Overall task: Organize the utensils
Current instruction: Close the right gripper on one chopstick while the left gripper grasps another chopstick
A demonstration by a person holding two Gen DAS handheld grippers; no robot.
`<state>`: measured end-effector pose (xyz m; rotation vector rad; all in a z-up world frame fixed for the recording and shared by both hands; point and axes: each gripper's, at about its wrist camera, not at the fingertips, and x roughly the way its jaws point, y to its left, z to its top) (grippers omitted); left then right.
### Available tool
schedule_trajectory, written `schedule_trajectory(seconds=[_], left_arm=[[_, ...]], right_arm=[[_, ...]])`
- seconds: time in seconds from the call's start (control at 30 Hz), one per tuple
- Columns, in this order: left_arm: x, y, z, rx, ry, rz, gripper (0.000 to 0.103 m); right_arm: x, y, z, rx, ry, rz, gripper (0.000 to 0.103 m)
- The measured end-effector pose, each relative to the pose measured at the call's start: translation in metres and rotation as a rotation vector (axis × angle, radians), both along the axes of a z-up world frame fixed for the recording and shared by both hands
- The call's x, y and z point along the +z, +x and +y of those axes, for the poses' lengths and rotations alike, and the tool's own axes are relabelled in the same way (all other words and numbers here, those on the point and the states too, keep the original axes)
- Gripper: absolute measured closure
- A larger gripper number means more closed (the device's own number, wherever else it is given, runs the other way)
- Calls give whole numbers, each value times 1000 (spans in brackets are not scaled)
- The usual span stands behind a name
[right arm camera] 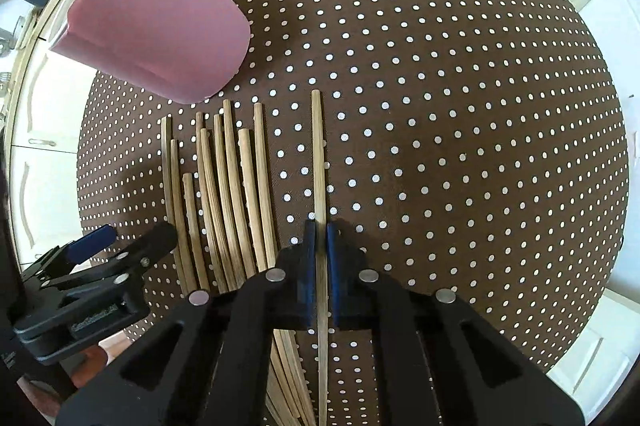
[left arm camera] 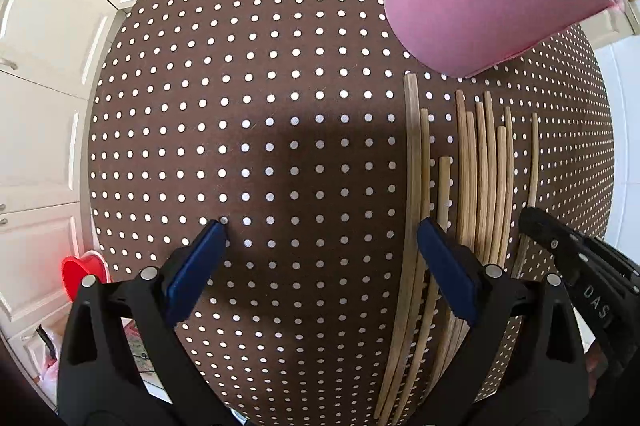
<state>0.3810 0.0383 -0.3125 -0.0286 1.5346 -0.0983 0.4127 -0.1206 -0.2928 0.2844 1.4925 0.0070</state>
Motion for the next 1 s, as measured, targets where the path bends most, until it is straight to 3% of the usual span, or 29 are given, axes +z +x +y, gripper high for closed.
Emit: schedule_trajectory(seconds=[0.27,0.37,0.63,0.73,0.8,0.93,1.0], left_arm=[[-1,22,-9,44,22,24,9],[-3,39,-16,38,89,30,9],[0,77,-12,96,65,28,13],[11,86,-3,104,62,-4,36],[20,90,5,104,32,-39,79],[20,99,16,108,-38,-48,95],[21,102,21,114,-55,-45,95]], right_arm=[[0,-17,-20,-5,15,-3,98],[-1,-16,-22,-8,15,5,98],[-2,-12,-17,-6,3,15,98],[-3,-10,-16,-14,4,17,98],[-4,-10,-16,-18,4,15,98],[-2,-9,-16,-31,-4,10,98],[4,-9,-17,-47,-17,-6,98]])
